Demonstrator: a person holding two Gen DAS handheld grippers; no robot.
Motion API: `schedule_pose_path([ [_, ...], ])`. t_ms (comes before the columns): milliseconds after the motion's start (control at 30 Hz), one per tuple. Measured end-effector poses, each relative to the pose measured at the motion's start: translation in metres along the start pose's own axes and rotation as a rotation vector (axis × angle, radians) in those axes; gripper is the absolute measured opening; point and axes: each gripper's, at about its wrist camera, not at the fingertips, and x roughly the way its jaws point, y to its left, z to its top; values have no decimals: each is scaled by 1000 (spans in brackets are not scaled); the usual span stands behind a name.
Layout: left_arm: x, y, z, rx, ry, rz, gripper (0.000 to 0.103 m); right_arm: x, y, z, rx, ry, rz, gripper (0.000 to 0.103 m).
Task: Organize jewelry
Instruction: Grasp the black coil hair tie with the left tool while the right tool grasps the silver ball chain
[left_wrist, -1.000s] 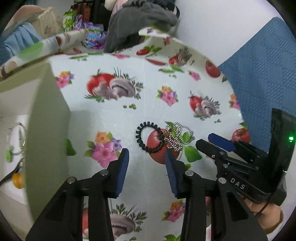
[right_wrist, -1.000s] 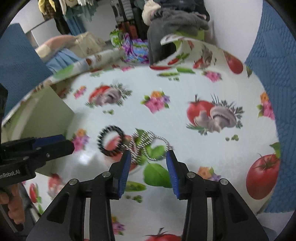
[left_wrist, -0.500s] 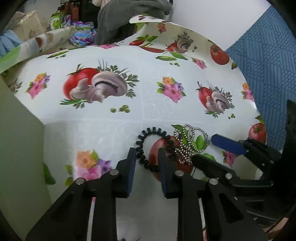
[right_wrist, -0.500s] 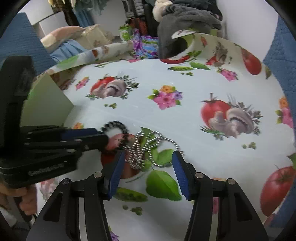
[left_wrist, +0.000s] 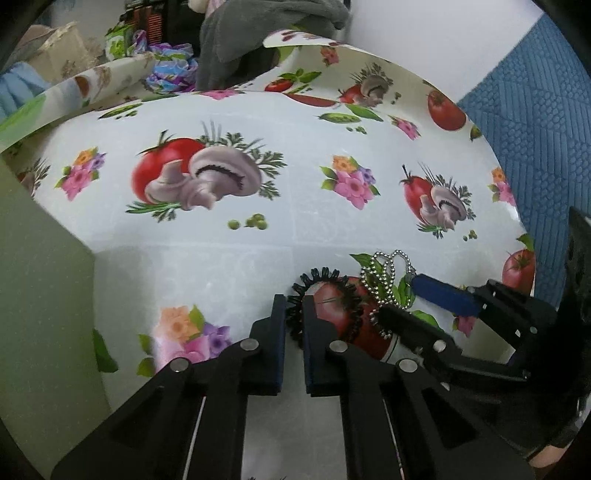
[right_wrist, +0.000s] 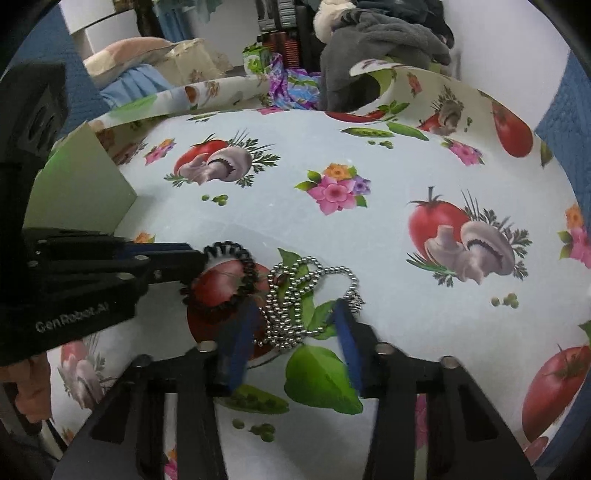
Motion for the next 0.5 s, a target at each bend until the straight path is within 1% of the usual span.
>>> schedule_pose_path([
  [67,-5,3,-1,-14,-3,-5,7,2,-1,-1,7,19,-9,25],
  [100,-8,3,-1,-19,-6,-5,7,2,-3,-1,24,17,15,19],
  [167,-15,4,-1,-29,-22,-4,7,2,-1,-1,26,20,27,12],
  [300,-30,3,-1,-30,-41,-3,7,1,4,-2,32,27,23,7],
  [400,-40,2,-3,-32,-53,-5,7,0,8,-3,30,41,13,7],
  [500,-52,0,-6,-32,-67,0,7,-12,11,-3,34,19,10,6],
])
